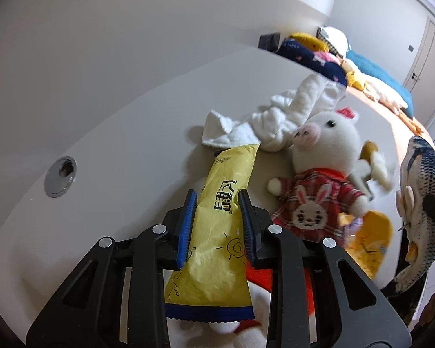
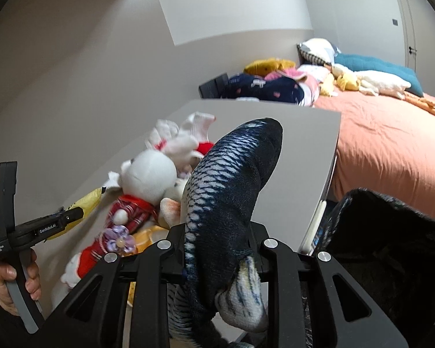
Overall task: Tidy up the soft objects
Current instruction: 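Carry fish and yellow packet to the black bin and release both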
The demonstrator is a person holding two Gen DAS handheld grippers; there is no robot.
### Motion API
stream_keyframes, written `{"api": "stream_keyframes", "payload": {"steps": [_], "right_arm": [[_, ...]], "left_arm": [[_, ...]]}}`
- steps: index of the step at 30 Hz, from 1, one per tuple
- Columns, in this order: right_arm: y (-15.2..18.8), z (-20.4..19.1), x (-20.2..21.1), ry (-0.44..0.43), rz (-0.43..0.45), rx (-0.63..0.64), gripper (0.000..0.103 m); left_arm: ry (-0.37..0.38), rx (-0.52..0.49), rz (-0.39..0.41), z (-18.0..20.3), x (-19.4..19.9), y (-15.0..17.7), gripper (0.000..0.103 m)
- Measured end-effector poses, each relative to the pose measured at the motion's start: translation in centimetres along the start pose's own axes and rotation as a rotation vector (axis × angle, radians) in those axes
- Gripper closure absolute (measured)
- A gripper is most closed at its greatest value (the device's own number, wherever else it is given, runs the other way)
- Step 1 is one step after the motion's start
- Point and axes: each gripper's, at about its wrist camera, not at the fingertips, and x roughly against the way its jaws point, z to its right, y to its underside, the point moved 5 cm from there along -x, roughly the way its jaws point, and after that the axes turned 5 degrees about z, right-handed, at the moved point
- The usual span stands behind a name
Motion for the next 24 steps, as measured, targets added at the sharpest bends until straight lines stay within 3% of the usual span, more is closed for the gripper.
{"api": "stream_keyframes", "payload": {"steps": [13,24], "right_arm": [[-0.9,2.0,6.0,0.009,0.093,-0.010,0.075],[-1.0,5.6,10.5,0.048,0.155,-0.040,0.075]], "left_arm": [[0.039,-0.037,0.105,3.8,6.1,-0.4,0.074],[0.112,-0.109,0.147,10.0,9.5,-0.2,0.074]]}}
